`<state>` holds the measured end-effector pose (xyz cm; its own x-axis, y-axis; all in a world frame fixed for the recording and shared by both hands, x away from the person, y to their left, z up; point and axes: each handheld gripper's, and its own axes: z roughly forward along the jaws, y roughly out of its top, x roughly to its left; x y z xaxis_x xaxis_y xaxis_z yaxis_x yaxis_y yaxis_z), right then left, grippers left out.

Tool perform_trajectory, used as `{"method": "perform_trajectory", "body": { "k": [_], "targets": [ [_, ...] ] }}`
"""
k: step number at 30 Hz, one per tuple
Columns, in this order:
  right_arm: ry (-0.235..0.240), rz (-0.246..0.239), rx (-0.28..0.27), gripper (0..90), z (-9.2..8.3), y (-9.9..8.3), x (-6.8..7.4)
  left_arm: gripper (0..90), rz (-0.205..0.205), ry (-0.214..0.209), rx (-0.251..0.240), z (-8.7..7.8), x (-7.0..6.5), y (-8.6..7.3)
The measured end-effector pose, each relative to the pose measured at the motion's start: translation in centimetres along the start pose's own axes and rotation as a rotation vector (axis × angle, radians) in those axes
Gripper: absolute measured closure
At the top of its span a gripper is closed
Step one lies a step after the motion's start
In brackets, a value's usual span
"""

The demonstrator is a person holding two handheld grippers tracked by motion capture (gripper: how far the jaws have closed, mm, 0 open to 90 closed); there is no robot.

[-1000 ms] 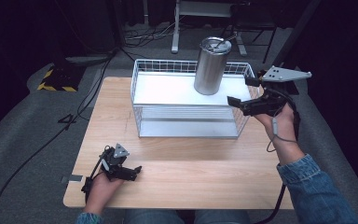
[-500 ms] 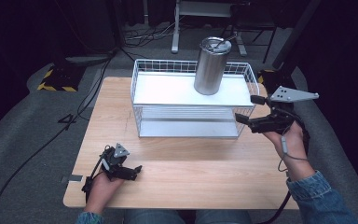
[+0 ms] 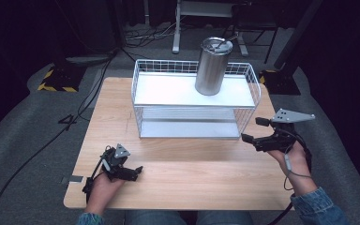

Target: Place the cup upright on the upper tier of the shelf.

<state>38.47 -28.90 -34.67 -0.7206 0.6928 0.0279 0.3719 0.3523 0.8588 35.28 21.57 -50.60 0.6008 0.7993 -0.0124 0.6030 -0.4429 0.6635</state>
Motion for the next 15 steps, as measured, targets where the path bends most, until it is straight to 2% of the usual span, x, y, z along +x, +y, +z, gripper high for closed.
{"method": "perform_trajectory", "body": {
  "k": [5,8,11,15],
  "targets": [
    [-0.018,0.032,0.036,10.3,0.6,-2.7,-0.4,0.6,0.000,0.000,0.000,0.0,0.0,0.0],
    [-0.019,0.042,0.043,10.3,0.8,-3.4,-0.5,0.6,0.000,0.000,0.000,0.0,0.0,0.0],
    [-0.035,0.057,0.072,10.2,1.4,-5.1,-0.5,0.6,0.000,0.000,0.000,0.0,0.0,0.0],
    [-0.040,0.070,0.086,10.2,2.0,-6.4,-0.4,0.6,0.000,0.000,0.000,0.0,0.0,0.0]
  ]
}}
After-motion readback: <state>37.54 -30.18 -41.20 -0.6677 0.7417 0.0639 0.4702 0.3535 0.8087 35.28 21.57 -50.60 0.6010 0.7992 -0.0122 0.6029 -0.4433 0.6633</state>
